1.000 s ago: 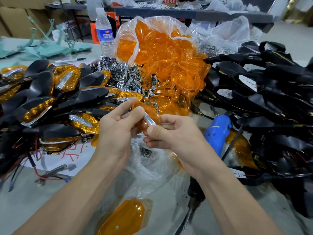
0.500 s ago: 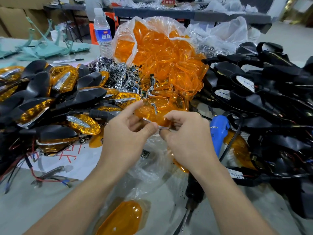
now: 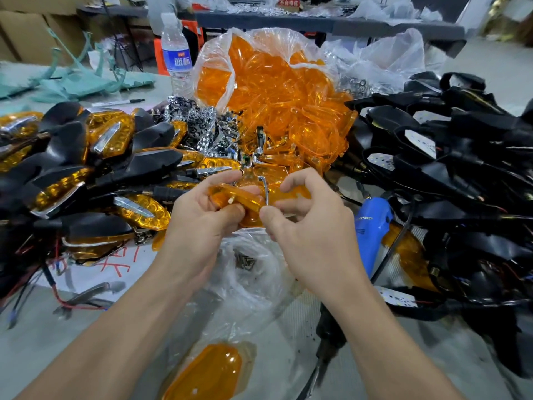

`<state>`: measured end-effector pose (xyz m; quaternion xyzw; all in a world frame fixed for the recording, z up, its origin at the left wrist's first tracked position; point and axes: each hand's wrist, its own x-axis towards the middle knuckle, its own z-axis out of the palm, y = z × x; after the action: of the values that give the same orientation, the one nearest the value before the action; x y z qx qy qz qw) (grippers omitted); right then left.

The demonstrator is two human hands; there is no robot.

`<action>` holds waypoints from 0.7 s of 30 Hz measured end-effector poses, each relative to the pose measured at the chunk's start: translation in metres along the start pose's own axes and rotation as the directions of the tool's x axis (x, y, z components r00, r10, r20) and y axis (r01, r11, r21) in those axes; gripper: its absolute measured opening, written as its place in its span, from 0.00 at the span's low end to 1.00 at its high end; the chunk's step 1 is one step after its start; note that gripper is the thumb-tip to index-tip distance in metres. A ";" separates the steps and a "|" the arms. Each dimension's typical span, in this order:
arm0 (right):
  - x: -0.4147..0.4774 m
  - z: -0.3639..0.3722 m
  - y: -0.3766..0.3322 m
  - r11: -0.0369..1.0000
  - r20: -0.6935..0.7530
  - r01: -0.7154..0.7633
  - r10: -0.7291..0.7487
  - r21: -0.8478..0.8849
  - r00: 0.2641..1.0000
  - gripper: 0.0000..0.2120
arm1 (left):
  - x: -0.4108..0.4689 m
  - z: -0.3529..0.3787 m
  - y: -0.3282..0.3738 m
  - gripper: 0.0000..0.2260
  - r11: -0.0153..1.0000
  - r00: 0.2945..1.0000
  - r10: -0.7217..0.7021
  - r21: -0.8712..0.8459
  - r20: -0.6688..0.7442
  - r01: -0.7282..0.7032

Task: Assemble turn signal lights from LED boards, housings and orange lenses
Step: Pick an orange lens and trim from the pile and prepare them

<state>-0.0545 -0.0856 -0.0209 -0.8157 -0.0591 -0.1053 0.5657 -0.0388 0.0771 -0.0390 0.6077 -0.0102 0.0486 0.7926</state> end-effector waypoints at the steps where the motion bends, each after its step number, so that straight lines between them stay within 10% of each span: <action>1: 0.000 0.000 0.000 0.999 0.017 -0.005 0.006 -0.040 1.000 0.12 | 0.000 -0.001 -0.001 0.20 1.000 1.000 0.007 0.003 -0.001 -0.007; 14: 0.001 0.008 0.005 0.990 0.003 -0.139 0.139 0.007 0.990 0.11 | -0.007 0.004 -0.005 0.05 0.978 0.995 0.100 0.183 -0.010 -0.097; 21: 0.001 0.003 0.001 0.993 -0.004 -0.114 0.114 -0.002 0.993 0.07 | -0.009 0.008 -0.007 0.14 0.971 0.994 0.106 0.214 0.033 -0.111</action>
<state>-0.0532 -0.0835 -0.0227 -0.8182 -0.0114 -0.0744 0.5700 -0.0470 0.0665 -0.0445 0.6890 -0.0467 0.0861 0.7182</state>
